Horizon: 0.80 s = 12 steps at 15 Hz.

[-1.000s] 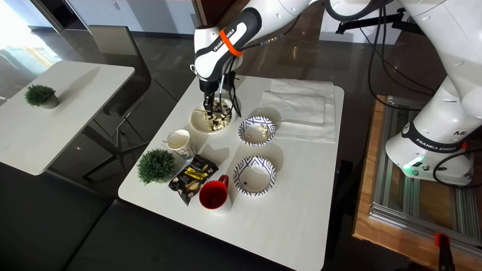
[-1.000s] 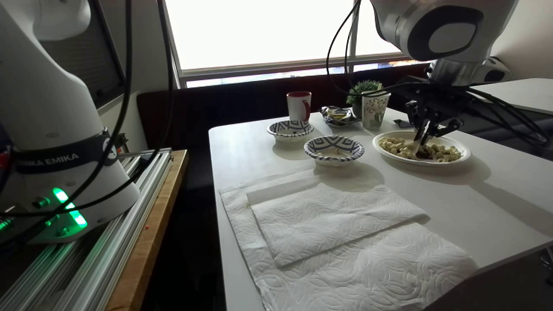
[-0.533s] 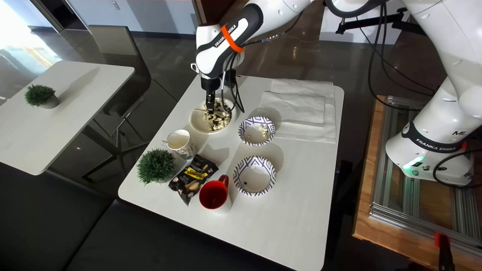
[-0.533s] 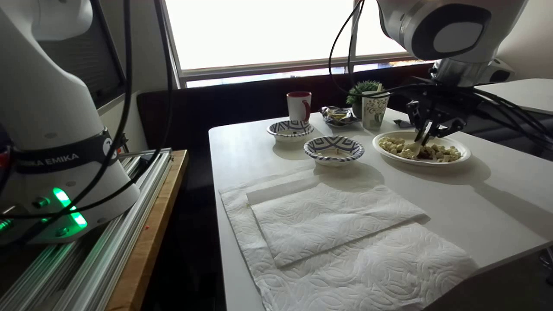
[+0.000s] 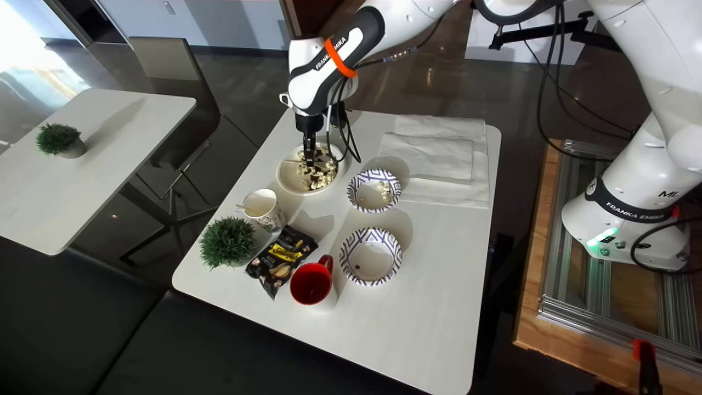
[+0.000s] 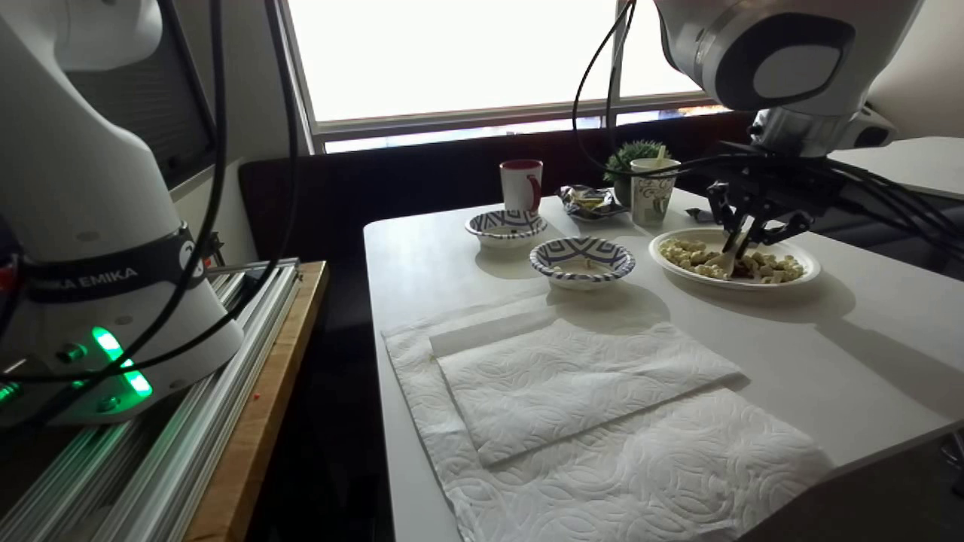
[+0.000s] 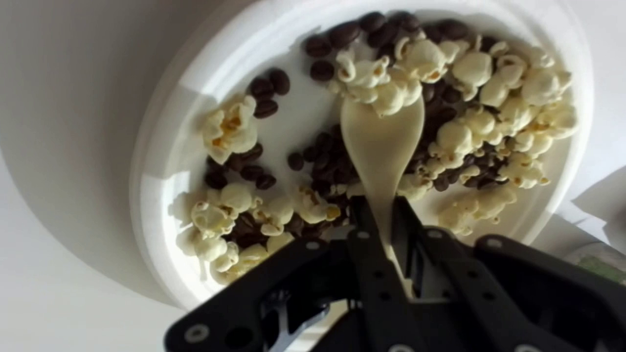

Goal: Use the white spoon to place some contents from the white plate in the bowl on the right.

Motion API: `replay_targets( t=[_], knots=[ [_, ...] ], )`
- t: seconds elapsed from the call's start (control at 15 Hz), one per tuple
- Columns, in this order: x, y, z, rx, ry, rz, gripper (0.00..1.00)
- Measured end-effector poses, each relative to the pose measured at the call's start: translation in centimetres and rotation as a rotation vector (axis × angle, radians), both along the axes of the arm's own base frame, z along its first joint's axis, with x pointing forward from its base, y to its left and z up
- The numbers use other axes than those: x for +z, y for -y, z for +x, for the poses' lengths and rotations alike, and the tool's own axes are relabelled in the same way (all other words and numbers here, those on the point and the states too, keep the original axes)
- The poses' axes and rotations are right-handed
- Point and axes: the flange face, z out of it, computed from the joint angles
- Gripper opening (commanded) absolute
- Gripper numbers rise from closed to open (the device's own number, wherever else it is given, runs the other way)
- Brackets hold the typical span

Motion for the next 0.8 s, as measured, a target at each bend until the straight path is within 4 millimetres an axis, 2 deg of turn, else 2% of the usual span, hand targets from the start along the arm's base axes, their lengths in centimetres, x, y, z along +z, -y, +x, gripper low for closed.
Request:
replay_targets(
  t=[0.8],
  knots=[
    [0.54, -0.34, -0.53, 0.025, -0.032, -0.056, 0.04]
  ],
)
